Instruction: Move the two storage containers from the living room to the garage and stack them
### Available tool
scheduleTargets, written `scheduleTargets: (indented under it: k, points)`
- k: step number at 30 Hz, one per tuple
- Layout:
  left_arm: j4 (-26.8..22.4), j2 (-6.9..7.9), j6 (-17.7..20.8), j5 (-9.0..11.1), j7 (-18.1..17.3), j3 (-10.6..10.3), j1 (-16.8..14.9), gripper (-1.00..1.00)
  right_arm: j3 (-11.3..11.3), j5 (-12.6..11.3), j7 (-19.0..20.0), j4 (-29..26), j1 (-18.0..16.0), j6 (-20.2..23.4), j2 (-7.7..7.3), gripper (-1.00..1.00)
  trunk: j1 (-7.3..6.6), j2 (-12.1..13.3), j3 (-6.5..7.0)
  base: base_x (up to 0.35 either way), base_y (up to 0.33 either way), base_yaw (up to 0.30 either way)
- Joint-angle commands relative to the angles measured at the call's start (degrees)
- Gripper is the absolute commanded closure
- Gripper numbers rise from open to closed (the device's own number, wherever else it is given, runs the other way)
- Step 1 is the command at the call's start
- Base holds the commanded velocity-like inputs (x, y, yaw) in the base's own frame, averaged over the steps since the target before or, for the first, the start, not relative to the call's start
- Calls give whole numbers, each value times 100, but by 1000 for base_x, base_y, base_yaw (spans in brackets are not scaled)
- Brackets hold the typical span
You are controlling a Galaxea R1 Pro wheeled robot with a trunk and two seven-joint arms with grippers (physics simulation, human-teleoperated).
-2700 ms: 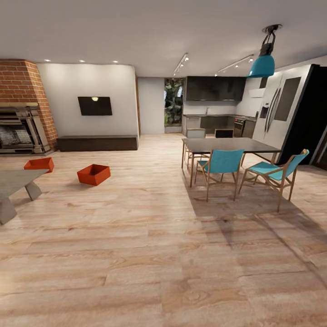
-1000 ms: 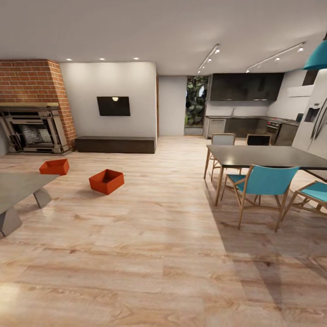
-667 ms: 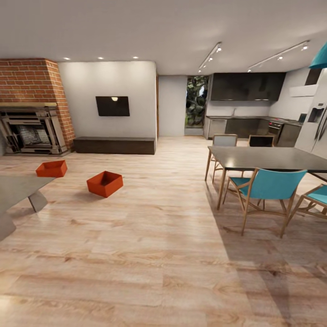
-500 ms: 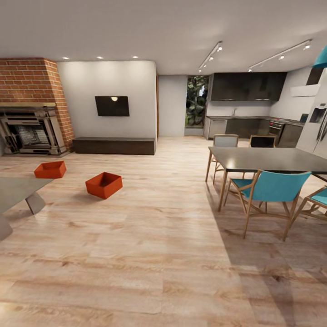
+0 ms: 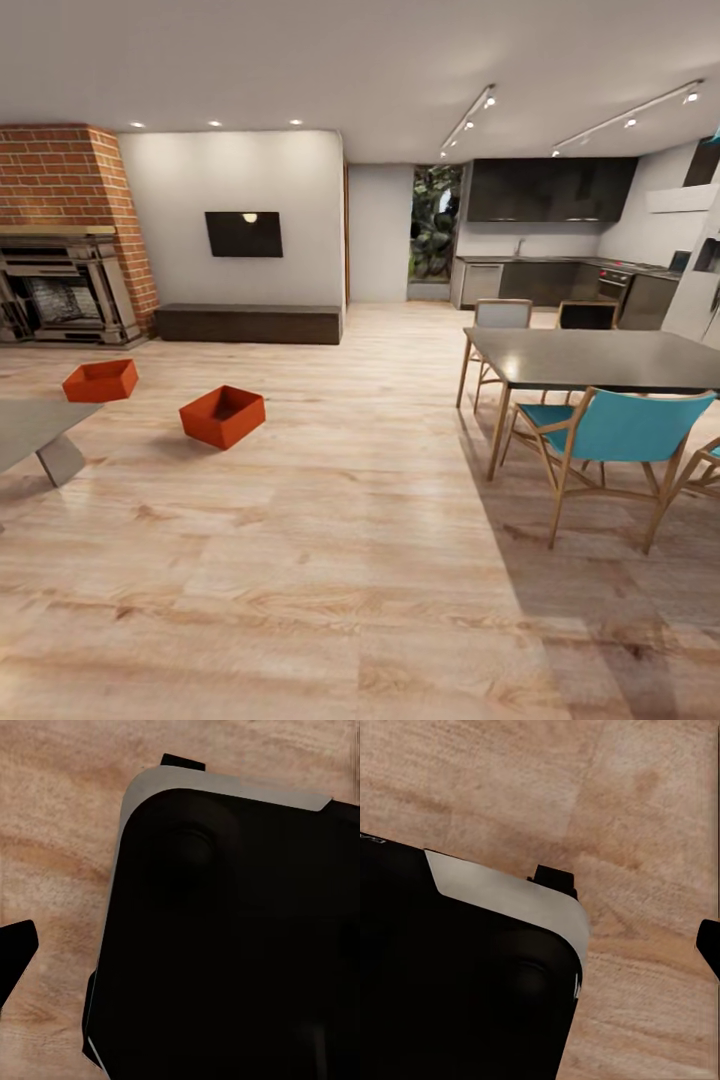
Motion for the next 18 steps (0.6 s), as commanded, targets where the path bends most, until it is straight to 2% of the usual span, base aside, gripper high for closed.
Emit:
scheduleTargets:
  k: [1, 18]
  points:
    - [-6, 0, 13, 24, 4, 13, -1, -100, 41, -61, 28, 18, -7, -35, 3, -100, 3, -3, -6, 323, 0, 0]
    - [-6, 3, 13, 24, 4, 12, -1, -100, 20, -119, 29, 18, -7, -36, 40, -100, 3, -3, -6, 323, 0, 0]
